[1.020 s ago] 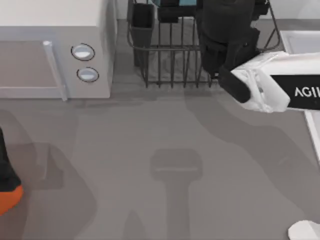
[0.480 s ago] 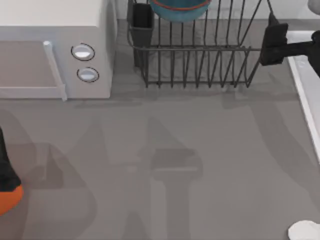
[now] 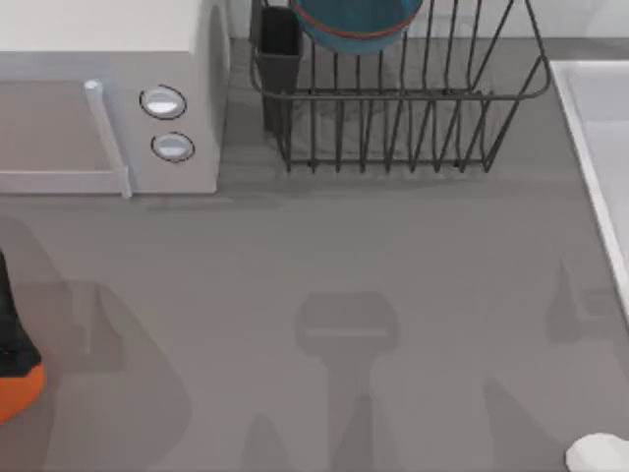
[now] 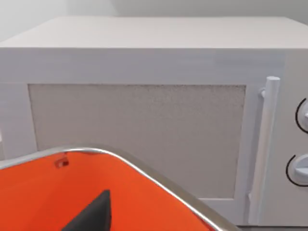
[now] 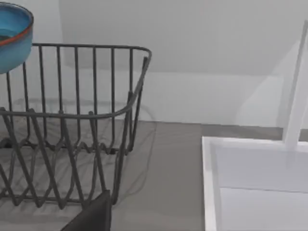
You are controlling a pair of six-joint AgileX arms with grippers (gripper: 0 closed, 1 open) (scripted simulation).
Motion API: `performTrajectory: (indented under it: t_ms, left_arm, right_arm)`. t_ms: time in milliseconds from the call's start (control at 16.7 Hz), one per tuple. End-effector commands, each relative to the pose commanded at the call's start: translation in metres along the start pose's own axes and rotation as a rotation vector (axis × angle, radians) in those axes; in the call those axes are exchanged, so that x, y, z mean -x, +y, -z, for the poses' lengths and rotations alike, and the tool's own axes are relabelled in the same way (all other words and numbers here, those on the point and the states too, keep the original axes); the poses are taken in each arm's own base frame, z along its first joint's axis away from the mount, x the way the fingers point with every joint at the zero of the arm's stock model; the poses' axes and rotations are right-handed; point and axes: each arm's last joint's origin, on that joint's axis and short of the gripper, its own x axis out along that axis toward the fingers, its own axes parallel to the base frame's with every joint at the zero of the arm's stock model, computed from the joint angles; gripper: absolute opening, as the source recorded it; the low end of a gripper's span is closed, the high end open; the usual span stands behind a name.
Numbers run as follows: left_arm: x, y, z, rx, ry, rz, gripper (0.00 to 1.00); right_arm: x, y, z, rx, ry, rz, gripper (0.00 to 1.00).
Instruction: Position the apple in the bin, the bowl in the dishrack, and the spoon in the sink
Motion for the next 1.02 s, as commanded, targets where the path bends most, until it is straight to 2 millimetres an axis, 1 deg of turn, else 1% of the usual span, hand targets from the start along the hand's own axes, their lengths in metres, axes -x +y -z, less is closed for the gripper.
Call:
performTrajectory:
  t_ms: [180,420,840,1020]
  left_arm:
    - [0.0,0.0,0.0,0.0,0.0,0.0,1.0]
    - [0.0,0.0,0.0,0.0,0.0,0.0,1.0]
    - [0.0,0.0,0.0,0.0,0.0,0.0,1.0]
    - [0.0,0.0,0.0,0.0,0.0,0.0,1.0]
  right_arm:
    - [0.017,-0.008,0.023,-0.003,-0.032,0.043,1.0]
    - [0.025,-0.013,0.036,-0.005,-0.065,0.088,1.0]
    - [0.025,-0.013,0.036,-0.005,-0.068,0.091,1.0]
    - [0.024,-0.013,0.032,0.054,-0.006,0.09,1.0]
